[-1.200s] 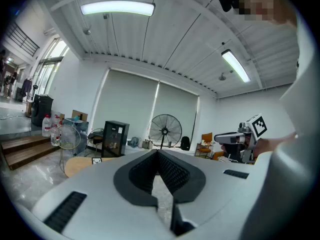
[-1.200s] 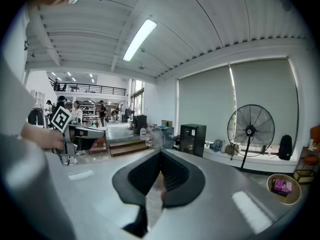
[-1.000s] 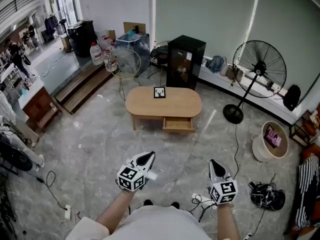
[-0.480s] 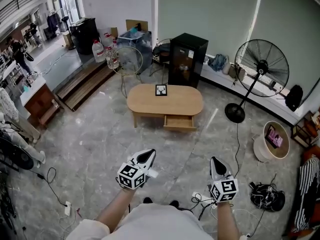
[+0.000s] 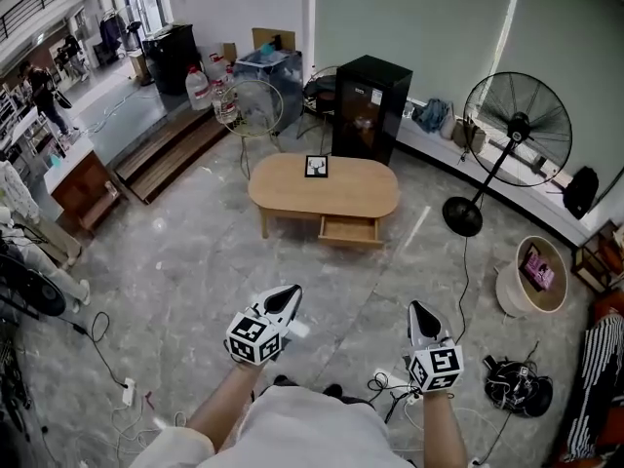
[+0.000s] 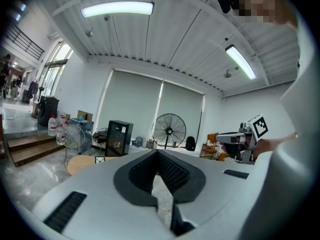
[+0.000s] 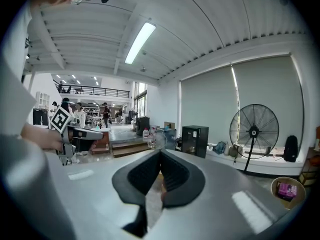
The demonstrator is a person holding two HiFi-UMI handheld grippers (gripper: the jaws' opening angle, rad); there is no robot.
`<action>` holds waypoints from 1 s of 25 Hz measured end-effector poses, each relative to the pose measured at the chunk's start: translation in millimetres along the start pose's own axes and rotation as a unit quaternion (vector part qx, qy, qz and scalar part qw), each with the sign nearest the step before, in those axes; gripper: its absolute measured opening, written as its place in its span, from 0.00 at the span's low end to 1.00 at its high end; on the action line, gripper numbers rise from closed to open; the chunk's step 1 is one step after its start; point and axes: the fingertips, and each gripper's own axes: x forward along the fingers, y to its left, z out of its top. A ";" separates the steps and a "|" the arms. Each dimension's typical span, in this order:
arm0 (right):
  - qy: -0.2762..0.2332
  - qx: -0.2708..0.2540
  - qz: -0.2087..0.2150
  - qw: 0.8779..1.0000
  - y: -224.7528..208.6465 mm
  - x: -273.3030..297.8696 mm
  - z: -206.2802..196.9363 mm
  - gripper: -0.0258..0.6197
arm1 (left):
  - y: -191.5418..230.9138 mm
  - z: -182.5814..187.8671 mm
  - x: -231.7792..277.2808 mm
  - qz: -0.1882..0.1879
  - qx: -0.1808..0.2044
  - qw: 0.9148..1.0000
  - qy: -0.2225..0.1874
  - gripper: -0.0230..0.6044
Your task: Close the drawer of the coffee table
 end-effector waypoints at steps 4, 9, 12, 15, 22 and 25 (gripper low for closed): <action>0.002 -0.002 0.013 1.000 -11.2 -2.7 -7.1 0.05 | -12.5 -5.0 8.5 0.007 0.001 1.000 -0.003 0.05; 0.010 -0.008 0.026 1.000 -22.9 -0.7 -12.8 0.05 | -23.8 -10.4 19.9 0.014 -0.001 1.000 -0.002 0.05; 0.013 -0.006 0.026 1.000 -28.1 3.4 -16.9 0.05 | -24.1 -15.9 25.5 0.015 -0.003 1.000 0.005 0.04; 0.018 -0.003 0.023 1.000 -35.4 10.7 -19.6 0.05 | -21.0 -16.9 34.5 0.014 -0.006 1.000 0.008 0.05; 0.033 0.001 0.013 0.999 -54.1 47.9 -24.2 0.05 | 6.0 -8.0 70.7 0.009 -0.008 1.000 0.004 0.05; 0.038 0.003 0.006 0.999 -64.0 71.9 -23.6 0.05 | 23.1 -3.8 92.6 0.001 -0.007 1.000 0.005 0.05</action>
